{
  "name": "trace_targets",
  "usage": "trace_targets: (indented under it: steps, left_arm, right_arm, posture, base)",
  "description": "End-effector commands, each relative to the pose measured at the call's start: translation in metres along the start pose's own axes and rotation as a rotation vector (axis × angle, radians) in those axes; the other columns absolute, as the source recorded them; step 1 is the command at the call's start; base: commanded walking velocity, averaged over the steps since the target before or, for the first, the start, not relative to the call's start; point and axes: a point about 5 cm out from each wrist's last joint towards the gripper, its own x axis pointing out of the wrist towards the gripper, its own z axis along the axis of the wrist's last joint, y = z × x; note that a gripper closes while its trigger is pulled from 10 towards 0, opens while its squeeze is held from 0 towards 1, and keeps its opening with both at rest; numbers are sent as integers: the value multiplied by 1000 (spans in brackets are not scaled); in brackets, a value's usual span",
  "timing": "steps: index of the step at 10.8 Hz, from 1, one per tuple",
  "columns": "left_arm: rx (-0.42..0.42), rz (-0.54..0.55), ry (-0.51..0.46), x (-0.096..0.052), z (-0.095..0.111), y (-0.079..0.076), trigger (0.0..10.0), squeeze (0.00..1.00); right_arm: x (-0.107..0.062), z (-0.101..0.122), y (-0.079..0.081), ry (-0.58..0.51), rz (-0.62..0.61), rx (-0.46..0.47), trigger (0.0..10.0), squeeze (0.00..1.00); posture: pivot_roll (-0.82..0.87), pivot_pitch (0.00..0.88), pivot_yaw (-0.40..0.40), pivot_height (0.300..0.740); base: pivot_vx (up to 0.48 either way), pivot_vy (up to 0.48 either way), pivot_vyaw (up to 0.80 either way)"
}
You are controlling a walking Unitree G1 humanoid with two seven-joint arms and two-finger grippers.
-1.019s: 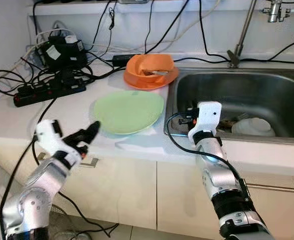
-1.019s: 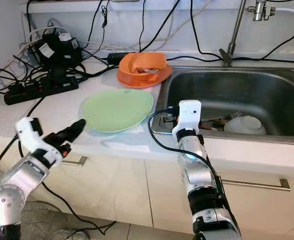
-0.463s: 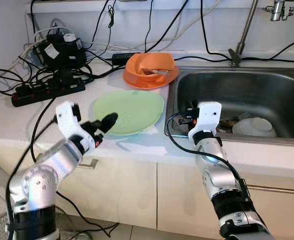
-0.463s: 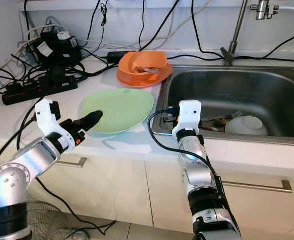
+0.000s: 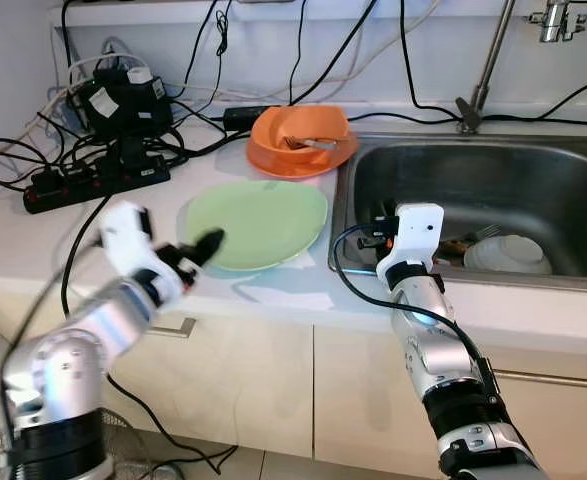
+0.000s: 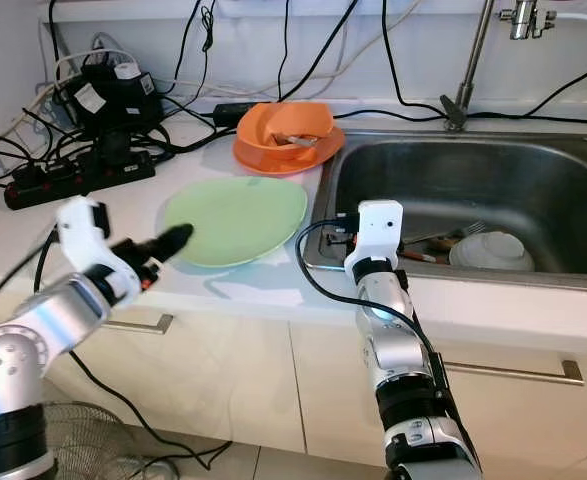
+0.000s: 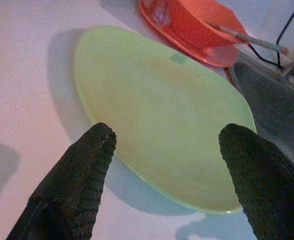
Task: Kitchen organization
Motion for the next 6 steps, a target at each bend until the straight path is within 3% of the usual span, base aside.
trace_targets:
  steps: [1,3,6]
  left_arm:
    - [14,34,-16,-4,6,4,10000,0]
    - [-10,83,20,-6,-5,13,10000,0]
    - [-94,112,75,4,-21,11,10000,0]
  right_arm:
    - [0,0,3,-3,13,7,10000,0]
    - [0,1,3,-2,18,9,10000,0]
    - [1,3,1,-5,18,4,10000,0]
  posture:
    - [122,0,94,740]
    - [127,0,86,740]
    - [108,0,84,740]
  base:
    - [0,0,0]
    - [0,0,0]
    - [0,0,0]
